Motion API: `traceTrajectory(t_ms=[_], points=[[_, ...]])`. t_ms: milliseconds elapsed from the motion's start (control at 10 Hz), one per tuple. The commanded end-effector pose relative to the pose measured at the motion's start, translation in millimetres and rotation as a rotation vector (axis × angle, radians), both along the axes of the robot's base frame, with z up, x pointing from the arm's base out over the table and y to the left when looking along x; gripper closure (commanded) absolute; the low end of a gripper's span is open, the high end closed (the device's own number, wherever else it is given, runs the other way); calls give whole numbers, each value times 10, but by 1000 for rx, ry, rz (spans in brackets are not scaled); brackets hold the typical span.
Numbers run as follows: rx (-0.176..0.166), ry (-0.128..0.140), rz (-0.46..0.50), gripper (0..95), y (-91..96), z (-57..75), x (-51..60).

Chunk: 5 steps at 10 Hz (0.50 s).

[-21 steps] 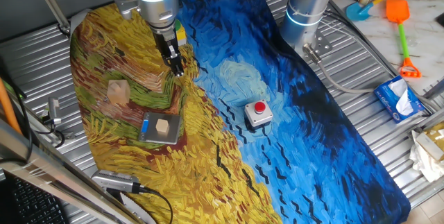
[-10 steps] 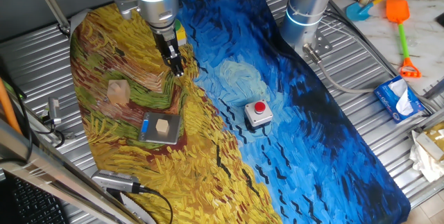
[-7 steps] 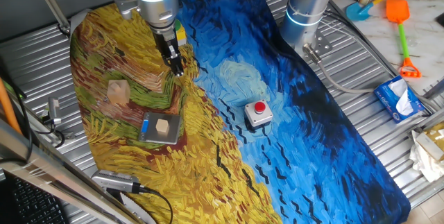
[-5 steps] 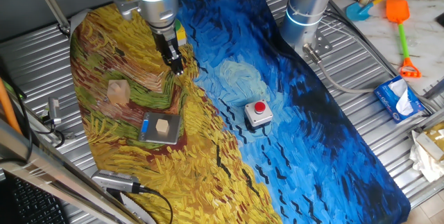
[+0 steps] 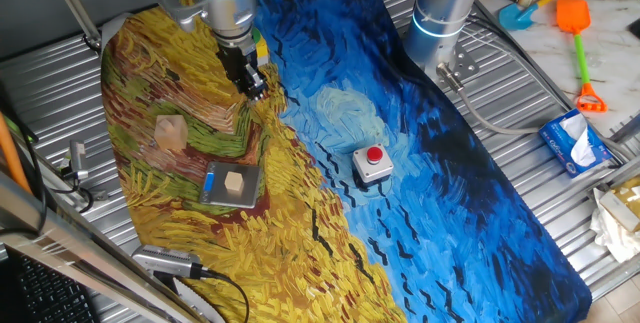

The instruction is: Remove the object from the scale

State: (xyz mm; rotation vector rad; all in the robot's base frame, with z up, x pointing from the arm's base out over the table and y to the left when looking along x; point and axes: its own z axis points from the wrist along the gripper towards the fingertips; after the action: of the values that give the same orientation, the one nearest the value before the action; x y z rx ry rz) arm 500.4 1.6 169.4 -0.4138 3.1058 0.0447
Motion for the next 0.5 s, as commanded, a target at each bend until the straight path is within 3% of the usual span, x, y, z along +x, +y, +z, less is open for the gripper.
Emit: traceTrajectory(t_ms=[100,500], points=[[1,1,5,950,13,-4,8],[0,1,9,950,59,-20,27]])
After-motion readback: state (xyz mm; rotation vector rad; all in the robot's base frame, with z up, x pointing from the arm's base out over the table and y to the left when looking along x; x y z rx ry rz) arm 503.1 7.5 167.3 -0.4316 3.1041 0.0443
